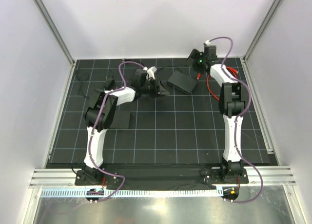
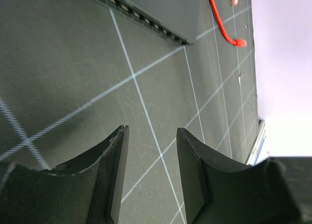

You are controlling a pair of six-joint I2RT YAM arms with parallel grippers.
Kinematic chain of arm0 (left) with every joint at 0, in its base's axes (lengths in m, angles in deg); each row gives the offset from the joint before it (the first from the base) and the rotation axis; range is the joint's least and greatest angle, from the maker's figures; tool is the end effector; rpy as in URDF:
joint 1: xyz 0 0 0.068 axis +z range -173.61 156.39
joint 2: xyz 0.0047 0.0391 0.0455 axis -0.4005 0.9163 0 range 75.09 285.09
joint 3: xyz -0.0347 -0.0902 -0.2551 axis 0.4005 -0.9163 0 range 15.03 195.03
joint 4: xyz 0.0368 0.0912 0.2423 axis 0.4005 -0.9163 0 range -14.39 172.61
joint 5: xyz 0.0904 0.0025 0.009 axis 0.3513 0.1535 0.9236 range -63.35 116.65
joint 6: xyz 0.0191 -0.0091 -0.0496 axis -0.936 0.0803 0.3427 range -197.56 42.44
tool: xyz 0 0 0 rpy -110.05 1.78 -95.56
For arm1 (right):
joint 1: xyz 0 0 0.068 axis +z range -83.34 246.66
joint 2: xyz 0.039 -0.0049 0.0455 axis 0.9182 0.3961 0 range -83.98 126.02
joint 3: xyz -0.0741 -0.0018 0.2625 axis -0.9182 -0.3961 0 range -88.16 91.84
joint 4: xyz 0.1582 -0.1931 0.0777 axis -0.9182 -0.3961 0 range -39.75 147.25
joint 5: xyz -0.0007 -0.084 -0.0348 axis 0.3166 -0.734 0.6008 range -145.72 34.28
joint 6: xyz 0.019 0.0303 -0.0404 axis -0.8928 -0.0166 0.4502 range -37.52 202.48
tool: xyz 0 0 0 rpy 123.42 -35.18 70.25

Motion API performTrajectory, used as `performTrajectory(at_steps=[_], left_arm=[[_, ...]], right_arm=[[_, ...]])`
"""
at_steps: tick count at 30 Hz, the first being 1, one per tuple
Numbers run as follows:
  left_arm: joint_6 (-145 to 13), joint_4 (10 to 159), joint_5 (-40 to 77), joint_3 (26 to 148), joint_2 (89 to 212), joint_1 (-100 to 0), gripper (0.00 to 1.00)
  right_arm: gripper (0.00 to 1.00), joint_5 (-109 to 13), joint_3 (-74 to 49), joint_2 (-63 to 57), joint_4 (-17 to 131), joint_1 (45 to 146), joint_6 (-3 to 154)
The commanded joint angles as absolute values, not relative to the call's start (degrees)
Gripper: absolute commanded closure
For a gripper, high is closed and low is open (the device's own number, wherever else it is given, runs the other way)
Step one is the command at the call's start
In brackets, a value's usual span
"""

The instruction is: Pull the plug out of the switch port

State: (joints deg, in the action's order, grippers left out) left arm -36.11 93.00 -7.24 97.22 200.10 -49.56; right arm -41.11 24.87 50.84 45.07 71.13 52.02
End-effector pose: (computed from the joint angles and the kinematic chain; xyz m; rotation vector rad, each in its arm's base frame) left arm 0.4223 -0.2275 0.1517 0.0712 2.3235 -1.2800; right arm 0.5434 0.0514 0.2049 0.3491 2.1816 0.6215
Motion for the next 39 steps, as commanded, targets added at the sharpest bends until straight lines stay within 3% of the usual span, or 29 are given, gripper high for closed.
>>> performTrajectory(at_steps=[1,7,13,23,29,35,39], left_arm=[[-38.53,94.21,-3.76,96.85,195.77,-48.92,0.52],[-38.62,93.51,-4.29,97.91,196.56,-49.10,0.51],[-39.76,91.49,-3.33,98.09,196.29,-49.01,0.51],[-40.03,91.04,1.33,95.63,194.45,-48.22,0.51],[-40.99,91.92,2.30,93.08,192.34,-47.78,0.52],[-42.57,90.96,4.58,92.55,190.76,-47.87,0.52],[-42.23,90.60,6.07,92.55,191.19,-47.87,0.53]], right_arm=[[0.13,-35.52,30.84,54.61,38.97,72.20,58.22],[0.15,-31.47,30.85,56.74,38.09,72.73,59.89],[0.18,-30.50,20.58,50.33,40.11,74.05,58.93],[0.21,-28.48,-9.56,33.90,56.89,77.91,47.26],[0.23,-28.38,-19.94,30.55,75.60,82.57,35.65],[0.27,-30.67,-28.03,26.50,84.55,82.66,34.75],[0.33,-31.63,-30.86,28.07,93.10,82.57,29.41]])
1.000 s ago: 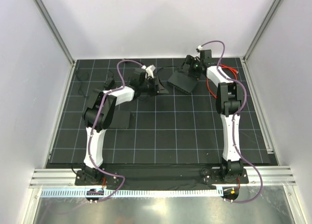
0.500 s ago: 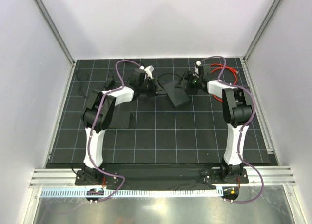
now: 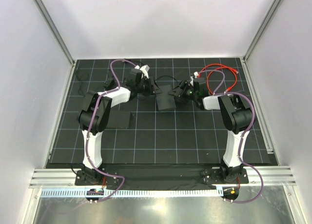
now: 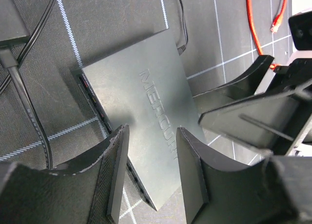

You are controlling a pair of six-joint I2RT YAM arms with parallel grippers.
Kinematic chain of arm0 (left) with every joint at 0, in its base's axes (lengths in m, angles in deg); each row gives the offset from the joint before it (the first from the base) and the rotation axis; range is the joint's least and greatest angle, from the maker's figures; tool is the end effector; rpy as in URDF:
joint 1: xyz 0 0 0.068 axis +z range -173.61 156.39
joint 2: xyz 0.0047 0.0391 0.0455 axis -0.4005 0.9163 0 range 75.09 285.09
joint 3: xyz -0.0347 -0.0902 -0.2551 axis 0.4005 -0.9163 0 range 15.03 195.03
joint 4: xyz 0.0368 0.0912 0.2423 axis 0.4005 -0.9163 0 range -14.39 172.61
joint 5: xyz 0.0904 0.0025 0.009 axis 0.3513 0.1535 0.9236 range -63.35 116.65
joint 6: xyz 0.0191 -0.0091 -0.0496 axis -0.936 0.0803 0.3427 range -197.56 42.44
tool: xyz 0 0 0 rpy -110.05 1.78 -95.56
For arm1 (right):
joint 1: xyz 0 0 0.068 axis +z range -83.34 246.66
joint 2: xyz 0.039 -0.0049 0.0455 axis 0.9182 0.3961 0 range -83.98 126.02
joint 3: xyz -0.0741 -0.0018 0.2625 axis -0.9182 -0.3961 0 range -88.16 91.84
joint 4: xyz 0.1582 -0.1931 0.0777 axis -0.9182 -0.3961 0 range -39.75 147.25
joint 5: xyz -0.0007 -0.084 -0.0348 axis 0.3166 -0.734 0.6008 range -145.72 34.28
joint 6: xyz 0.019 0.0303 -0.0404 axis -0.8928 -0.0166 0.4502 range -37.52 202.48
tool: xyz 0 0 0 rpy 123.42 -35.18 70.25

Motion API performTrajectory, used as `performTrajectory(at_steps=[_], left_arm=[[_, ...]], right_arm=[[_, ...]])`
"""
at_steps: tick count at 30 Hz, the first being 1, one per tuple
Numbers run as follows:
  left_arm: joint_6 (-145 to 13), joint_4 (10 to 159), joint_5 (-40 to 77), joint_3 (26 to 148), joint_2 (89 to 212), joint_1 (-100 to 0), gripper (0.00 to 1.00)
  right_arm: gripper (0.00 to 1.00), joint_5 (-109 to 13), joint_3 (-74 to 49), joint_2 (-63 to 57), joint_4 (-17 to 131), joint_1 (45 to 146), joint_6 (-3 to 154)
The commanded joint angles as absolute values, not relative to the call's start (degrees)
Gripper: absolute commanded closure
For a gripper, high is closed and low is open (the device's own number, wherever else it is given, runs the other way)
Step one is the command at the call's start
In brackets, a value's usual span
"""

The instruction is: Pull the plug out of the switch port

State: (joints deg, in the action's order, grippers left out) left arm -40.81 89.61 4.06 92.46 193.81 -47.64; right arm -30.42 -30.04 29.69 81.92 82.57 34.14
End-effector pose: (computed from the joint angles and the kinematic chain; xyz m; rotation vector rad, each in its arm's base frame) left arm 0.4135 -0.1993 0.1682 -0.0134 2.3054 -1.0079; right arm 0.3855 0.1256 0.1327 0.3525 2.2363 1.1042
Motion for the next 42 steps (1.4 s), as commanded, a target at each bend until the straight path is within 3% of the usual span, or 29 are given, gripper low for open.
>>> performTrajectory(at_steps=[1,3,7,13,30,36,42], left_arm=[[-42.05,90.69,6.43,92.46,191.11,-47.95,0.54],[-42.31,90.69,8.44,92.29,190.76,-48.30,0.54],[-45.29,91.13,12.48,91.85,188.21,-50.67,0.55],[-47.59,90.52,17.41,92.90,188.38,-53.84,0.55],[-47.76,87.79,22.51,94.57,190.41,-53.93,0.57],[-47.85,85.69,21.55,95.45,191.19,-53.93,0.58],[-44.60,82.78,23.74,94.75,191.02,-53.93,0.62]], right_arm=[[0.37,-32.86,-31.21,28.69,94.24,82.57,28.35],[0.45,-34.09,-31.82,30.01,99.33,82.66,25.28],[0.47,-38.04,-32.62,33.52,107.35,82.40,19.55],[0.53,-41.66,-30.59,34.58,98.84,82.31,20.25],[0.64,-39.72,-39.12,32.04,107.26,89.25,16.38],[0.63,-42.19,-39.65,30.72,106.47,88.73,17.79],[0.55,-41.66,-38.68,33.95,108.93,86.88,14.11]])
